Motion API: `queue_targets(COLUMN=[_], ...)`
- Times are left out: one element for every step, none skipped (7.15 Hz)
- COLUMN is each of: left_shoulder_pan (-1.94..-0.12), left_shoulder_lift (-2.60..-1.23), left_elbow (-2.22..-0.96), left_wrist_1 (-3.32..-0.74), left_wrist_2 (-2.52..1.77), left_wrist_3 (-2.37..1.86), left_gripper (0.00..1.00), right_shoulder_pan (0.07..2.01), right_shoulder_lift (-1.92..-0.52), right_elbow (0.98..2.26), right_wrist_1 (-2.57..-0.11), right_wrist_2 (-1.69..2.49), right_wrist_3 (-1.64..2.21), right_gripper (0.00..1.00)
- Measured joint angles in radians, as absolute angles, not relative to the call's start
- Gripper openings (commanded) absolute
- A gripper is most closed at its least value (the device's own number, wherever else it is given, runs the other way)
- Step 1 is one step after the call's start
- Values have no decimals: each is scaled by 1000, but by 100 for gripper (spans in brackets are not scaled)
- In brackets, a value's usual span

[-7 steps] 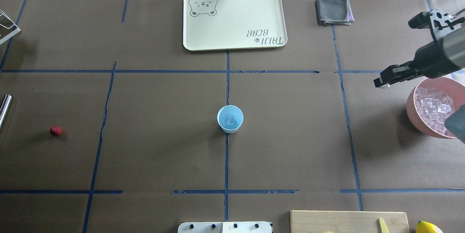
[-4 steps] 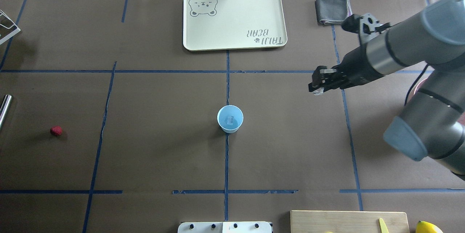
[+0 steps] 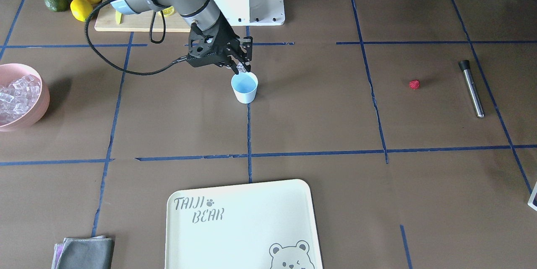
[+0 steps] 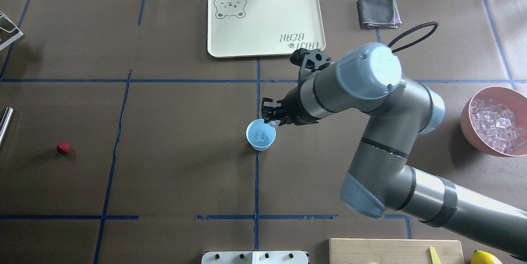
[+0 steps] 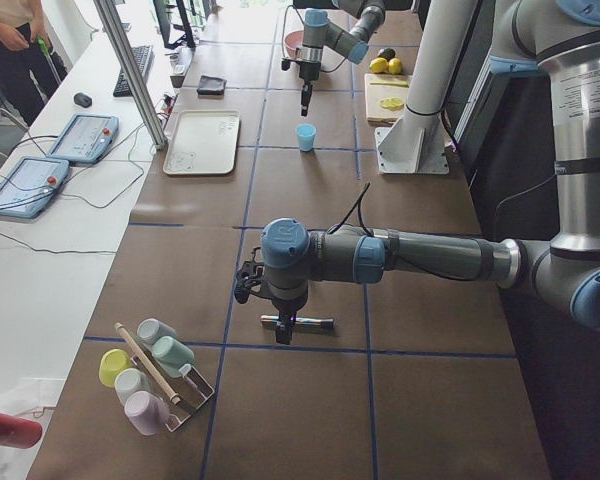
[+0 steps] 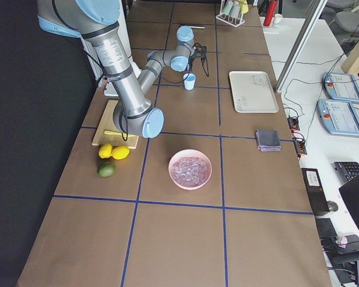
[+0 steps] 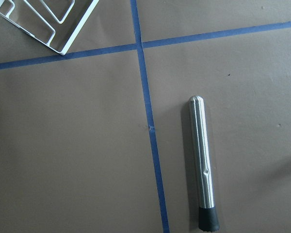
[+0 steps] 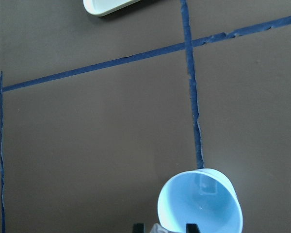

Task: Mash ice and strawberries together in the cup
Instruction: 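Open the right gripper to drop the ice cube into the cup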

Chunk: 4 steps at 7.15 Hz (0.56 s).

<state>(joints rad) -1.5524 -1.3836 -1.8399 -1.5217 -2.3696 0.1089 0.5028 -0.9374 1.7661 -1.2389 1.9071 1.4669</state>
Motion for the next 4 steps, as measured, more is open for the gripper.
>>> queue_targets(left_shoulder_pan=[-1552,-1552,-1552,-1552], left_shoulder_lift=[-1384,-1384,-1384,-1384], left_elbow=[-1840,-1840,-1840,-1840], left_wrist_1=[-1522,-1522,-1522,-1522], left_wrist_2=[-2370,-2370,-2370,-2370], left_wrist_3=[109,109,109,108], left_gripper=[100,100,100,100], right_shoulder_pan=[493,489,488,486], right_shoulder_lift=[-920,-917,-920,-927], right_elbow=[1747,1737,1730,1727], right_wrist_1=[-1239,-1240,-1242,-1242], right_wrist_2=[1893,1888,1885,1883], right_wrist_3=[1476,1475,1472,1470], right_gripper=[1,2,11,66])
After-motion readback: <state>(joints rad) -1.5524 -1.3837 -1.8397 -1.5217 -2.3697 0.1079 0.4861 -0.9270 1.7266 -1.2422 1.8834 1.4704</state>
